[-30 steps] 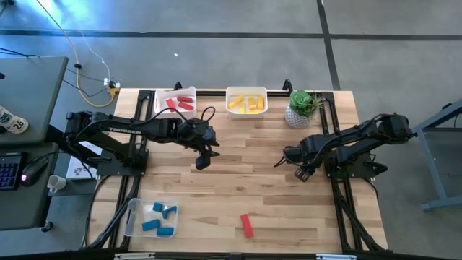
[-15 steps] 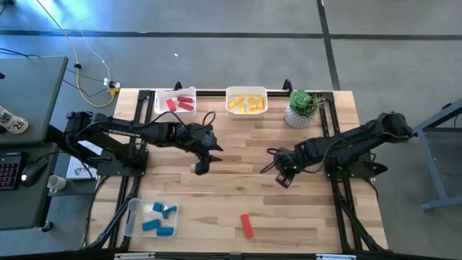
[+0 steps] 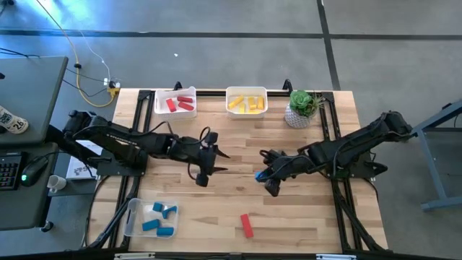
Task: Sort & place blocks by color
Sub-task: Put the blue block into the transparent bin
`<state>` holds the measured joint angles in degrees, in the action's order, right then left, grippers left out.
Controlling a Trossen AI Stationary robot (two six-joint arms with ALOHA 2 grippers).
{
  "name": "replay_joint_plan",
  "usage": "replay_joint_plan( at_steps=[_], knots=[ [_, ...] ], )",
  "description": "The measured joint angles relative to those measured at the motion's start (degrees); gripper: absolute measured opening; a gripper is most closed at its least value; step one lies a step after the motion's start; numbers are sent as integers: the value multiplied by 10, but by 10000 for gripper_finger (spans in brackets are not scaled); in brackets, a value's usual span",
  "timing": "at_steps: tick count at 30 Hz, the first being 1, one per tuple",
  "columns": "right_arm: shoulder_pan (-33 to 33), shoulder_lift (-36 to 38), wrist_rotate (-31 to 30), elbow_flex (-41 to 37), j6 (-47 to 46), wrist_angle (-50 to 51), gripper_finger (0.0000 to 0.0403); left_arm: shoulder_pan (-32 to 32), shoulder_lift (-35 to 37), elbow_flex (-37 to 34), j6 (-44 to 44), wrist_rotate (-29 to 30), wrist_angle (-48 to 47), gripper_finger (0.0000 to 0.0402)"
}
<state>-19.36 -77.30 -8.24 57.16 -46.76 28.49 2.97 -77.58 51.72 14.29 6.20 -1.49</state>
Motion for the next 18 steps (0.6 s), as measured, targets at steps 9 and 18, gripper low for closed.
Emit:
replay_joint_plan(
  at_steps=[9,18],
  knots=[
    [-10,0,-52,0,34,-135,100,47,0,0,68,55,42,177],
    [-9,0,-53,0,52,-217,100,75,0,0,75,127,80,177]
  ],
)
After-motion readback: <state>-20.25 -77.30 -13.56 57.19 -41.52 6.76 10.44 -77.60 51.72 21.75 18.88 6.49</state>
